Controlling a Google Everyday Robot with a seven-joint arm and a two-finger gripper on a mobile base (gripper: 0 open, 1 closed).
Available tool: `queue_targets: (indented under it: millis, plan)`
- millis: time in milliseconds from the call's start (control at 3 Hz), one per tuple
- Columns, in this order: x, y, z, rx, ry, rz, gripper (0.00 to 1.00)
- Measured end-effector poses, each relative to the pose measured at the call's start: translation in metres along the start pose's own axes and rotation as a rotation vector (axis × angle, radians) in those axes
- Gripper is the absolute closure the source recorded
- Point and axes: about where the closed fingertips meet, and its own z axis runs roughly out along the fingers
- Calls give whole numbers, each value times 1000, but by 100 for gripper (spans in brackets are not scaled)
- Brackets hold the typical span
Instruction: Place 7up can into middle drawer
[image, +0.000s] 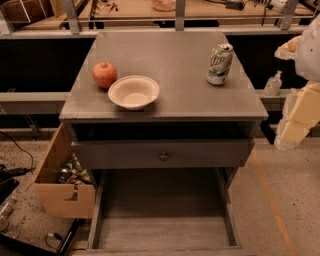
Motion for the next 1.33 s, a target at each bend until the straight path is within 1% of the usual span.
queue_targets:
  millis: [333, 667, 1000, 1333]
  plan:
    - [0, 0, 0, 0, 0, 0, 0]
    - [-1, -2, -1, 22, -12, 5, 0]
    - [4, -8, 13, 58, -62, 81, 0]
    - [6, -48, 39, 145, -169, 203, 0]
